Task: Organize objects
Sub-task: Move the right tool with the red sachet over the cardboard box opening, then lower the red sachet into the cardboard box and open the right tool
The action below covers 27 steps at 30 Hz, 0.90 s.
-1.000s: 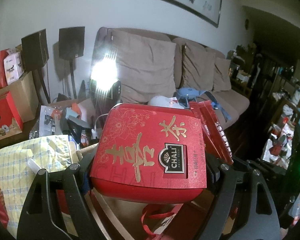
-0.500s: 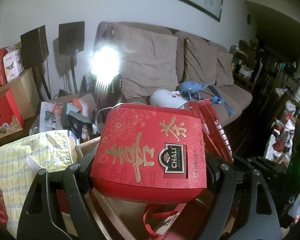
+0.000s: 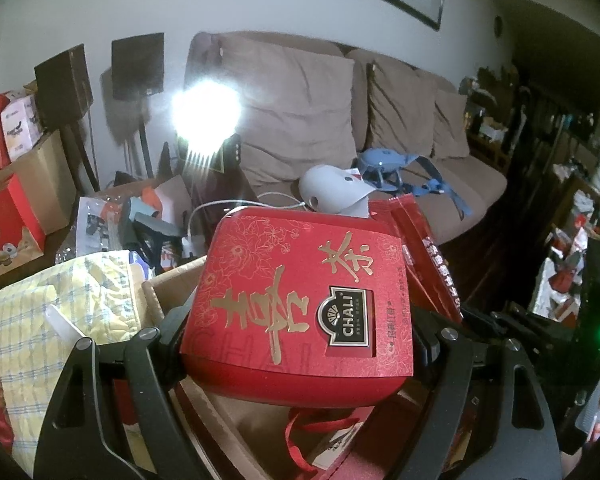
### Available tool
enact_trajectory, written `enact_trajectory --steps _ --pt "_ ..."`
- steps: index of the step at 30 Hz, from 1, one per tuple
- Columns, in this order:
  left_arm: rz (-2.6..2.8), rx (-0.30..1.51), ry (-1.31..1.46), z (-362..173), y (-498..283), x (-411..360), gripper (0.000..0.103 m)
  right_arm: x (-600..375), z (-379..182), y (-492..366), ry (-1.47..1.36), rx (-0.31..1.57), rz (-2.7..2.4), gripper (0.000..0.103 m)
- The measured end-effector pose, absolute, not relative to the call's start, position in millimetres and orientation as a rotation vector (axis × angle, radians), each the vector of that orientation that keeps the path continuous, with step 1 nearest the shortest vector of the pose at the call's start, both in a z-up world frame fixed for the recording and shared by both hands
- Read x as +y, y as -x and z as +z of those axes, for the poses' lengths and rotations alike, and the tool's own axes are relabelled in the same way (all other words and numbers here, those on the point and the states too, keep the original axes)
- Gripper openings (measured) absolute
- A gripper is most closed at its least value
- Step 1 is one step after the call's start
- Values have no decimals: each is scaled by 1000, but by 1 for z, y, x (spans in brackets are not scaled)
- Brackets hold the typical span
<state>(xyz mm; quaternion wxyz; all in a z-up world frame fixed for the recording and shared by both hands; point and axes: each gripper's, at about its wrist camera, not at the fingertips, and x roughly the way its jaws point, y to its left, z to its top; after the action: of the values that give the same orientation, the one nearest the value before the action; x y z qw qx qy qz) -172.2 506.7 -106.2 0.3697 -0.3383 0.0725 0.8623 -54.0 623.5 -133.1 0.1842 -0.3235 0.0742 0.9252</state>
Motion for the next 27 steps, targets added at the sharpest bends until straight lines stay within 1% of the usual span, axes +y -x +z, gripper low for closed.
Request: enact_trajectory --steps 16,27 --pt "2184 251 911 -120 174 513 81 614 -158 68 1049 139 2623 22" --pt "2200 234 928 -122 184 504 81 613 -162 71 1085 117 2621 23"
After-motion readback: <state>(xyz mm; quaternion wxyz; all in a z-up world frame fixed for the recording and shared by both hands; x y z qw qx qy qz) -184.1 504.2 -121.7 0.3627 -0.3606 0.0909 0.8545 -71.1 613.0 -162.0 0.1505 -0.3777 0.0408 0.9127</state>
